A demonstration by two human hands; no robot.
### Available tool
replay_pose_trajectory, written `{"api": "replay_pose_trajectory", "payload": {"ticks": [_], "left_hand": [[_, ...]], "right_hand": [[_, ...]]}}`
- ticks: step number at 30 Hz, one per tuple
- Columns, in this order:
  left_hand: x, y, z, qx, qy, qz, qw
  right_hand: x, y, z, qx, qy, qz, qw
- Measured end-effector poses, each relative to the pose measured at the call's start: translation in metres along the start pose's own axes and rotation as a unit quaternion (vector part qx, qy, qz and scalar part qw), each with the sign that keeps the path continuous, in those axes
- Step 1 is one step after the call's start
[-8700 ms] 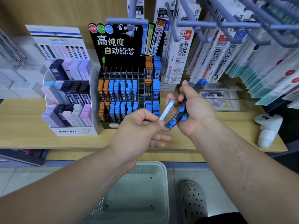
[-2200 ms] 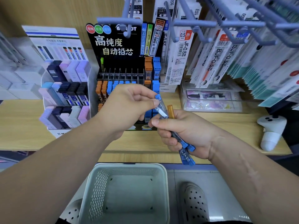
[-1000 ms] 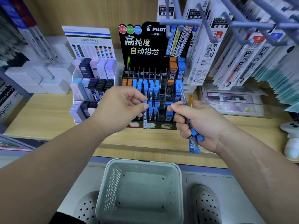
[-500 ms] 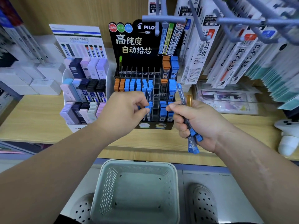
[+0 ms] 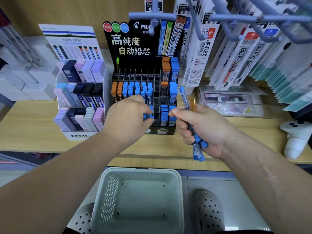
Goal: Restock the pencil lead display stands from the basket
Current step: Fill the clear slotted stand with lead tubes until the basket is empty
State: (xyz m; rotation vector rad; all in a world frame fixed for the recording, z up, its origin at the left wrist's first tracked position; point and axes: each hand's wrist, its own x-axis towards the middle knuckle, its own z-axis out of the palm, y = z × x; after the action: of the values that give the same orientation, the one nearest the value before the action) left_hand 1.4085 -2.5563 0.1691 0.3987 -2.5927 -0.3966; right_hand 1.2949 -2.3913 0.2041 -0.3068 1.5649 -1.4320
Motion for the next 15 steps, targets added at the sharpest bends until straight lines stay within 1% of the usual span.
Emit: {"api": "replay_pose_trajectory", "payload": {"ticks": [6,15], "left_hand": [[-0.0007,-0.0028,0.0004,-0.028,-0.015,0.01,0.999],[-0.0017,-0.0021,-0.0041,-0.039,-0.024,-0.005,0.999]], "right_hand": [[-0.0004,0.0005,0.0003,0.003,-0.007,0.007,1.0],[-0.0008,0.0012,0.0027,-0.005,-0.007,0.009,1.0]]}}
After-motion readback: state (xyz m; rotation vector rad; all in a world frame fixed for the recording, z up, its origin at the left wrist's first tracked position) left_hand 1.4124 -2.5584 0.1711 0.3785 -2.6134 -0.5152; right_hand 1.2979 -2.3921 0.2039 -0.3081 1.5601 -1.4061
